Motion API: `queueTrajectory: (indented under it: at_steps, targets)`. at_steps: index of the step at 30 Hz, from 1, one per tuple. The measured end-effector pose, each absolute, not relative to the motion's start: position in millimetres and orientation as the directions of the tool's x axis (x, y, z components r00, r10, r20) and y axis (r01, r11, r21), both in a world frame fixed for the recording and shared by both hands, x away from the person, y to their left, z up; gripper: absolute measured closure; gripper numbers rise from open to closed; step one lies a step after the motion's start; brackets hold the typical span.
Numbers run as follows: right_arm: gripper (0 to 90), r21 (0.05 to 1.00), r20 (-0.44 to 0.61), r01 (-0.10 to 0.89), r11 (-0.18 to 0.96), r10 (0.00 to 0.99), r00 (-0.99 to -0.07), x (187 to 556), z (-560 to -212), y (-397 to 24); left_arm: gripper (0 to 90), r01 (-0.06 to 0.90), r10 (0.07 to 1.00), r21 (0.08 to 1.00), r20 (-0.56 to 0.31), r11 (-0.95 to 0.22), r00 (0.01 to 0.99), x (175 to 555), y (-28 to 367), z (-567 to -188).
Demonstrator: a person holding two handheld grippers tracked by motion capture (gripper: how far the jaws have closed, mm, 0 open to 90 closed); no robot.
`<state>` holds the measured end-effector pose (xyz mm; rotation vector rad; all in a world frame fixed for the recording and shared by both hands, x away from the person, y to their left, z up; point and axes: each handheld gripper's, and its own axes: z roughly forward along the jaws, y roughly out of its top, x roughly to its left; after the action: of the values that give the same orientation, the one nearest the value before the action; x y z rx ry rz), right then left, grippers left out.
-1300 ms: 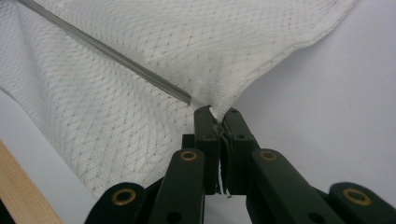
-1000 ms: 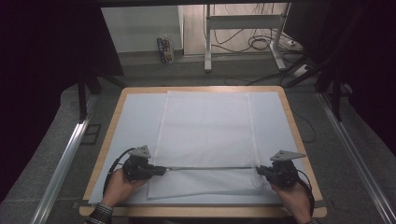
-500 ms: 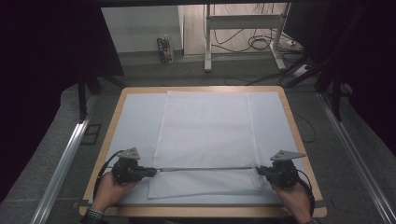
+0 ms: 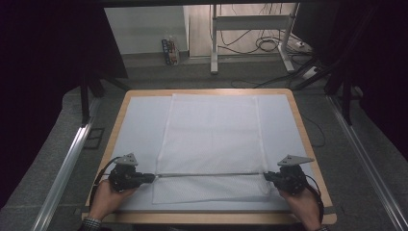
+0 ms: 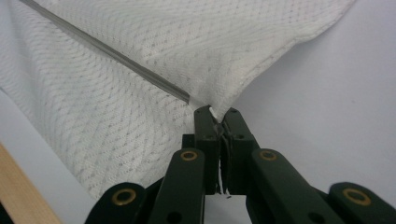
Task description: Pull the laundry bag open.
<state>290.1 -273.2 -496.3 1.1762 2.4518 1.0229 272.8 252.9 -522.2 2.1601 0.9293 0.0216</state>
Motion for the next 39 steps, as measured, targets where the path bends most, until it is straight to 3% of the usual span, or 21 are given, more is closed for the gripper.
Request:
queueTrajectory:
  at_steps: [20,22,30,34,39]
  targets:
    - [81.4,0.625,0.088,0.619,0.475,0.746,-0.66,290,-505,-274,85.2,0.609,0.648,0.639,-0.218,-0.47,0.729,265,246,-529]
    - [77.1,0.638,0.084,0.608,0.473,0.742,-0.666,290,-504,-274,80.1,0.605,0.663,0.652,-0.205,-0.456,0.72,265,245,-528]
    - [43.4,0.679,0.055,0.558,0.477,0.725,-0.687,290,-502,-272,29.8,0.567,0.715,0.695,-0.109,-0.442,0.69,261,235,-524]
    - [33.3,0.693,0.059,0.554,0.461,0.729,-0.682,288,-499,-273,19.6,0.559,0.749,0.707,-0.063,-0.432,0.659,254,234,-521]
    - [22.2,0.711,0.039,0.534,0.458,0.733,-0.68,282,-496,-274,6.6,0.57,0.766,0.721,-0.083,-0.395,0.637,242,237,-519]
